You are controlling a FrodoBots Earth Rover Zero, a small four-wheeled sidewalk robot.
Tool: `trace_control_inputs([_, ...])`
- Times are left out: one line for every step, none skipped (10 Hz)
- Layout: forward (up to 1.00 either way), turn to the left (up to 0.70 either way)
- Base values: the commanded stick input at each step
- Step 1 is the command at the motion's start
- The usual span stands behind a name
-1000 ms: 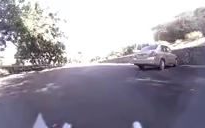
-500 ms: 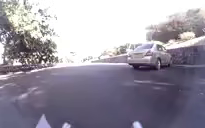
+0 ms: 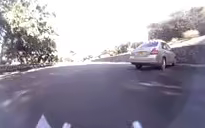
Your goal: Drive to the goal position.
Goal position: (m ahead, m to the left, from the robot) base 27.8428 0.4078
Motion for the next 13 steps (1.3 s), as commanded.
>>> trace_control_inputs([0.97,0.00])
trace_control_inputs([0.97,0.00])
trace_control_inputs([0.97,0.00])
trace_control_inputs([0.98,0.00])
trace_control_inputs([0.98,0.00])
trace_control_inputs([0.98,0.00])
trace_control_inputs([0.97,0.00])
trace_control_inputs([0.97,0.00])
trace_control_inputs([0.97,0.00])
trace_control_inputs([0.98,0.00])
trace_control_inputs([0.97,0.00])
trace_control_inputs([0.97,0.00])
trace_control_inputs([0.97,0.00])
